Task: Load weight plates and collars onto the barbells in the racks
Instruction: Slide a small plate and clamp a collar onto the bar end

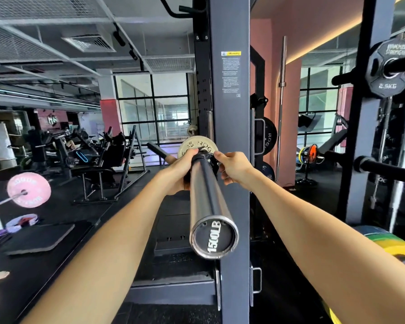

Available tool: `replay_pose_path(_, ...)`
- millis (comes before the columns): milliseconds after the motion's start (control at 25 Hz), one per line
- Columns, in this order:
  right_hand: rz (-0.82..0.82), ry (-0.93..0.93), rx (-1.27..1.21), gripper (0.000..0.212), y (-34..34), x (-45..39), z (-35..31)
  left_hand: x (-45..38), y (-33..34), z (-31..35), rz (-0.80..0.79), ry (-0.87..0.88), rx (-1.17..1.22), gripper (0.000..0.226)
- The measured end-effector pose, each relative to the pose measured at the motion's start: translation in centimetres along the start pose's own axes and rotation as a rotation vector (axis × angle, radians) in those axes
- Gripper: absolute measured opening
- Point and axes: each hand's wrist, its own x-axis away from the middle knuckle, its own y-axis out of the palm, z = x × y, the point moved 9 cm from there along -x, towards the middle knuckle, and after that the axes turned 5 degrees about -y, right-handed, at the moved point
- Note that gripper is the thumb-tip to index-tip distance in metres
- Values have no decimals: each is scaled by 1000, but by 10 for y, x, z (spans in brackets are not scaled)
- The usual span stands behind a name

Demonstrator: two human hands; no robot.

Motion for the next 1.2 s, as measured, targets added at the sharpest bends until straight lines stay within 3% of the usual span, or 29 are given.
replay_pose_path(560,-12,-6,21,33,11,-82,21,-67,-12,13,65,-28,39,50)
replay_pose_path(720,-15,-26,77,34,7,-86,17,-73,-17,13,94,-34,96,69)
replay_pose_path(840,48,-74,231,36,1,-86,7,-73,-20,14,112,-12,88,47)
replay_pose_path(1000,153,-253,464,23,6,-82,-23,-80,-16,14,55,-25,89,63)
replay_pose_path(1120,34,-385,679,39,25,-82,-40,-82,-13,14,40,-22,135,63)
replay_pose_path(1200,-79,-387,654,43,32,-83,-42,-81,-14,15,51,-11,143,57)
